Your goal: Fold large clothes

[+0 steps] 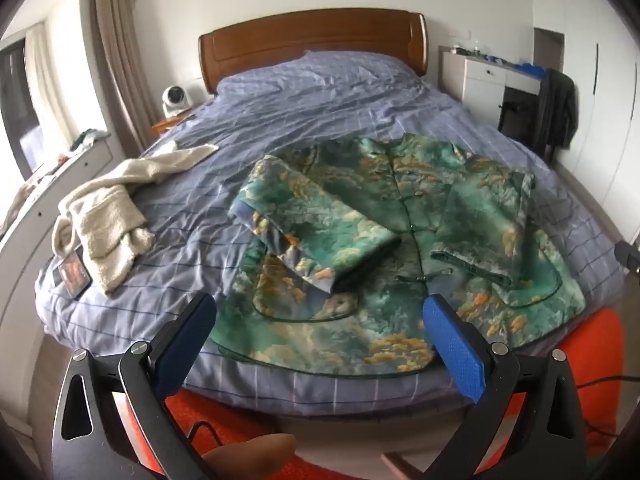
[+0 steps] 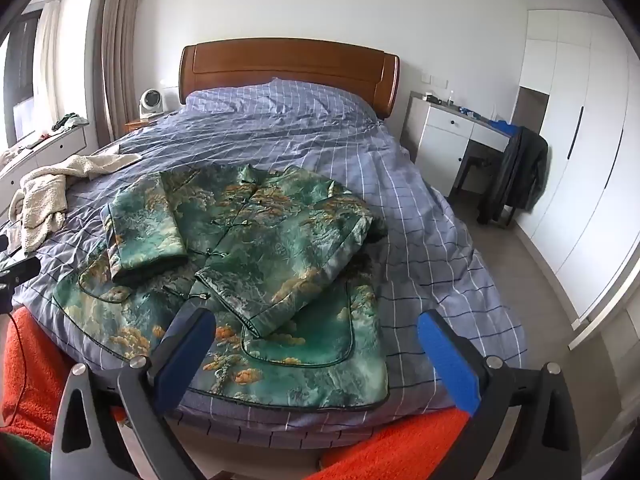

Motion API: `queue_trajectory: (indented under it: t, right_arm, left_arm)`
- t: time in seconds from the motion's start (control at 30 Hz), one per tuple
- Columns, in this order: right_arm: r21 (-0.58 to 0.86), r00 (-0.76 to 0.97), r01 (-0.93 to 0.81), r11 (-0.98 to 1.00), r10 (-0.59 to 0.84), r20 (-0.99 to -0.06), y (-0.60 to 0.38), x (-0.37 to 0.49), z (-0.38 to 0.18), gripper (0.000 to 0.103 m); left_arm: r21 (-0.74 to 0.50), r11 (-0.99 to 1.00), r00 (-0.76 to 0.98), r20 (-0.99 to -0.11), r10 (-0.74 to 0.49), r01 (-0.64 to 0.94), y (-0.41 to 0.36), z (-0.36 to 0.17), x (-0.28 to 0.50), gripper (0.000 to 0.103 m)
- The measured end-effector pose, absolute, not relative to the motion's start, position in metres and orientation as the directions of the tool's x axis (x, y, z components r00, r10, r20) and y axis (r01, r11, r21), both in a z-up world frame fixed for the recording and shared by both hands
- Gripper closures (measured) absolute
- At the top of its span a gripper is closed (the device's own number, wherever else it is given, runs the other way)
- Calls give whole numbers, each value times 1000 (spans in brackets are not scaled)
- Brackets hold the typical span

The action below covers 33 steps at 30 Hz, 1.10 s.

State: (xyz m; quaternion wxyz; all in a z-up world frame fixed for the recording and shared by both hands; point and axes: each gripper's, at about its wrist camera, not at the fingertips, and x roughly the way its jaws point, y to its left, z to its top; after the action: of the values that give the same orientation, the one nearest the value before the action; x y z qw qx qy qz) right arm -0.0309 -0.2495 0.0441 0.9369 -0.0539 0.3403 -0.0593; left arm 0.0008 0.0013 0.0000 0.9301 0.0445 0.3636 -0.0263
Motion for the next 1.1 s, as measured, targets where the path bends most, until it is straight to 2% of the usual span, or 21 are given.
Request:
queue_trajectory:
  t: [0.13,0.2,0.37,1.1]
  right_arm:
    - [-137,753,72,988,-144,-642,-249,-33,41,0]
    - [-139,750,67,988,-142,-646,-248,-32,40,0]
    - [-149,753,60,987,-143,-642,-248,-31,42,0]
    - [-151,763,49,987,-134,-632,-240,-31,40,0]
  left_arm:
    - [-15,997,732,-678,-62,71,21,-4,5,0]
    - [35,996,736,-676,-35,79,13,-1,3,0]
    - [52,996,724,-690,-17,73,7,-1,5,0]
    - [27,998,710,-704,-26,63,11,-4,6,0]
